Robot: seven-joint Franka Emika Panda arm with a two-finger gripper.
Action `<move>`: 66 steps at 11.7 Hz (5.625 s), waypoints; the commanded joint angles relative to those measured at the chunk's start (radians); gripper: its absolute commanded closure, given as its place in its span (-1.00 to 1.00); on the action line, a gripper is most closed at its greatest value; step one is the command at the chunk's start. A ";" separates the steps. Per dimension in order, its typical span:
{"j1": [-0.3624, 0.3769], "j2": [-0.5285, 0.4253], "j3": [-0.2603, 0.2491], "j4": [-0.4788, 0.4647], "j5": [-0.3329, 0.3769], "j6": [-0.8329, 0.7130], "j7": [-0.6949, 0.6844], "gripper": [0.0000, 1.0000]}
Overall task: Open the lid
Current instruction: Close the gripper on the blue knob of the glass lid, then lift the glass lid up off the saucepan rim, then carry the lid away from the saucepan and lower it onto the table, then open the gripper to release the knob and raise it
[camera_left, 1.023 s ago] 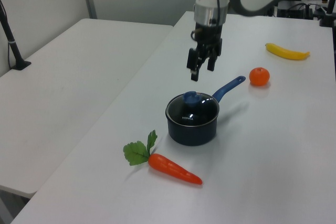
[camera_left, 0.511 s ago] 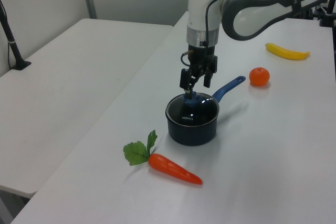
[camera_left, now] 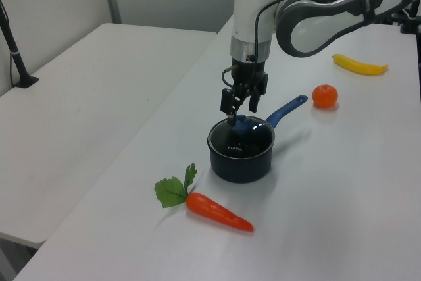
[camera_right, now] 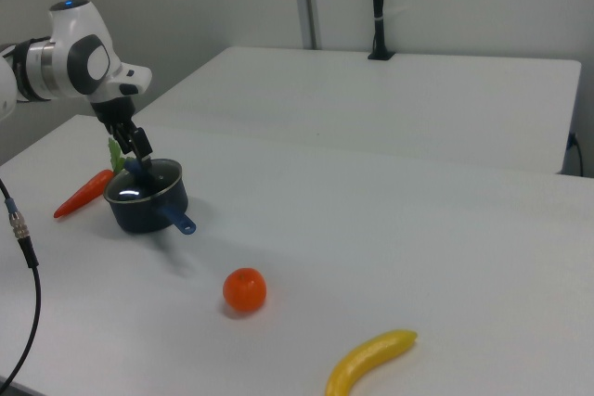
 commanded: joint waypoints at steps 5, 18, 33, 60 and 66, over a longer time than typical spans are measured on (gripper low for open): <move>0.011 0.015 -0.001 0.007 -0.037 0.011 0.028 -0.45; 0.027 0.029 0.006 0.008 -0.040 0.014 0.041 -0.49; -0.024 -0.068 -0.009 0.005 -0.040 -0.003 0.008 0.22; -0.369 0.081 -0.079 -0.107 0.072 0.140 -0.308 -0.43; -0.363 -0.081 -0.078 -0.105 0.070 0.016 -0.340 -1.00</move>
